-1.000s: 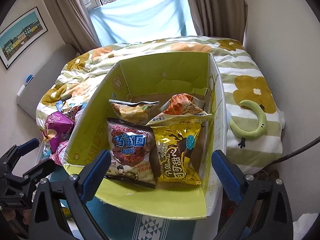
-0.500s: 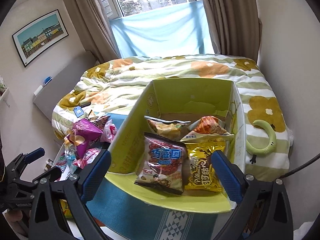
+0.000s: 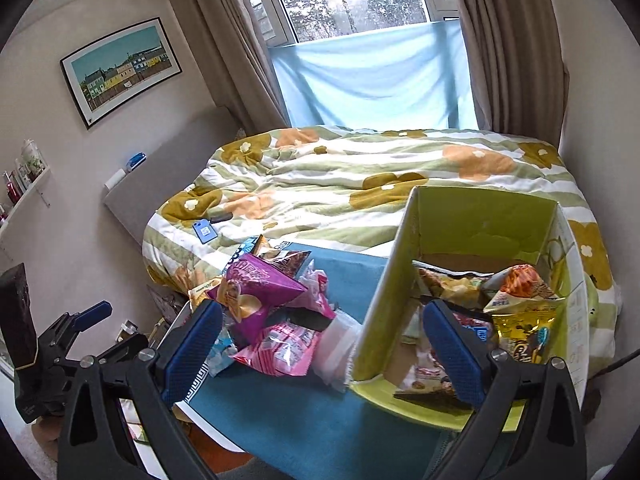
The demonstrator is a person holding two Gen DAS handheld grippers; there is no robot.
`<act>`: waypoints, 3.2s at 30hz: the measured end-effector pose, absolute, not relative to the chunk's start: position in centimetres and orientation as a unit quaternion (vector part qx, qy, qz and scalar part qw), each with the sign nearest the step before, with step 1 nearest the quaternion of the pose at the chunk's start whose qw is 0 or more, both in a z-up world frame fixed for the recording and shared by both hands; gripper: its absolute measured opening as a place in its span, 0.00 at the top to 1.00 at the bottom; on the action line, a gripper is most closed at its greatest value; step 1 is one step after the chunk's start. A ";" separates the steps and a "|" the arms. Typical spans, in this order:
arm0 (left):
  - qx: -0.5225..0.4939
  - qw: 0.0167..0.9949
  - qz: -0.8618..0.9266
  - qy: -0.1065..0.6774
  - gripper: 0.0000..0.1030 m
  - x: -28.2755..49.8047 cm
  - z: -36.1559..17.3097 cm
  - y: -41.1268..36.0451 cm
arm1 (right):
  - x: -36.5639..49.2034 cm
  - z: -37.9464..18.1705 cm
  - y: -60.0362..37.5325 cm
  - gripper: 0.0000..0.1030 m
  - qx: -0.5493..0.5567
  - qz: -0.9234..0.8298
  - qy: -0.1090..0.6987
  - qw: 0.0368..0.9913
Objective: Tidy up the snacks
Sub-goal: 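Withdraw both tools from the box toward the remaining snacks, then grasp the egg cake pack with the left tool while the right tool grasps the purple potato chip bag, then carry both bags over the yellow box and open both tools to drop them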
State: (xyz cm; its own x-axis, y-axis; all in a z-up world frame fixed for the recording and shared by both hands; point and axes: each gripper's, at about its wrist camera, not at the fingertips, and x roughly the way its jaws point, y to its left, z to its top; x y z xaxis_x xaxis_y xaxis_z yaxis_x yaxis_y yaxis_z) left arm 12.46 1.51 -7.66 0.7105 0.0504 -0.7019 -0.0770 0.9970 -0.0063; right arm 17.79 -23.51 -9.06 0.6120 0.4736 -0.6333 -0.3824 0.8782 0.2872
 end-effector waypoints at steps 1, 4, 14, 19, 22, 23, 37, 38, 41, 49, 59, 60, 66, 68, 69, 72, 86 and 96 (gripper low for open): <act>-0.017 0.924 0.030 0.381 0.01 12.7 -7.7 2.7 | 17.7 -9.2 -22.5 0.03 0.067 0.232 0.371 0.897; -0.012 0.923 0.013 0.384 0.01 13.3 -8.2 6.1 | 17.7 -9.9 -19.5 0.03 0.077 0.215 0.382 0.896; 0.038 0.905 -0.056 0.421 0.01 18.0 -11.8 13.8 | 18.5 -12.2 -11.3 0.03 0.118 0.165 0.411 0.889; 0.055 0.885 -0.093 0.453 0.01 21.3 -15.1 15.7 | 19.9 -14.2 -8.4 0.03 0.137 0.137 0.431 0.881; 0.058 0.874 -0.107 0.471 0.01 23.2 -16.9 16.4 | 21.3 -15.5 -7.0 0.03 0.151 0.121 0.448 0.873; 0.058 0.870 -0.113 0.477 0.01 23.8 -17.4 16.6 | 21.9 -16.0 -6.6 0.03 0.151 0.114 0.455 0.870; 0.096 0.806 -0.181 0.555 0.01 30.2 -25.0 15.7 | 27.5 -21.9 -3.2 0.03 0.177 0.047 0.525 0.831; 0.097 0.802 -0.185 0.560 0.01 30.5 -25.5 15.7 | 27.8 -22.2 -3.1 0.03 0.180 0.044 0.528 0.829; 0.103 0.789 -0.196 0.573 0.01 31.2 -26.9 15.5 | 28.4 -22.9 -3.0 0.03 0.181 0.036 0.536 0.824; 0.096 0.756 -0.233 0.604 0.37 31.8 -29.2 14.8 | 29.0 -23.9 -3.3 0.03 0.193 0.022 0.547 0.814; 0.076 0.761 -0.234 0.600 0.43 31.3 -28.9 15.1 | 29.4 -24.0 -3.3 0.03 0.206 0.027 0.547 0.811; 0.076 0.762 -0.235 0.599 0.43 31.2 -28.9 15.2 | 29.4 -24.0 -3.3 0.03 0.206 0.027 0.547 0.811; 0.069 0.763 -0.237 0.597 0.43 31.1 -28.7 15.5 | 29.5 -24.0 -2.9 0.22 0.207 0.041 0.547 0.810; 0.066 0.765 -0.235 0.596 0.43 31.0 -28.5 15.5 | 29.4 -24.0 -2.8 0.27 0.209 0.047 0.547 0.810; 0.064 0.766 -0.235 0.595 0.43 31.0 -28.3 15.5 | 29.4 -23.9 -2.7 0.29 0.208 0.048 0.546 0.810; 0.061 0.770 -0.233 0.591 0.43 30.7 -27.8 15.5 | 29.1 -23.8 -2.8 0.31 0.205 0.051 0.544 0.812; 0.042 0.807 -0.192 0.557 0.43 28.6 -22.4 16.4 | 27.2 -20.1 -3.6 0.32 0.201 0.081 0.509 0.833; 0.037 0.854 -0.161 0.493 0.43 27.5 -15.2 11.5 | 24.9 -14.8 -6.9 0.32 0.177 0.120 0.450 0.867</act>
State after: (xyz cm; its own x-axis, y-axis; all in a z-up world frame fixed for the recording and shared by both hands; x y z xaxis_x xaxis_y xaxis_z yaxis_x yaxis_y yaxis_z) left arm 27.48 11.51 -15.23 0.4627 -0.2377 -0.8540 0.3116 0.9455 -0.0944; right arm 24.90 -6.89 -14.76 0.5666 0.3680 -0.7372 -0.0488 0.9082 0.4158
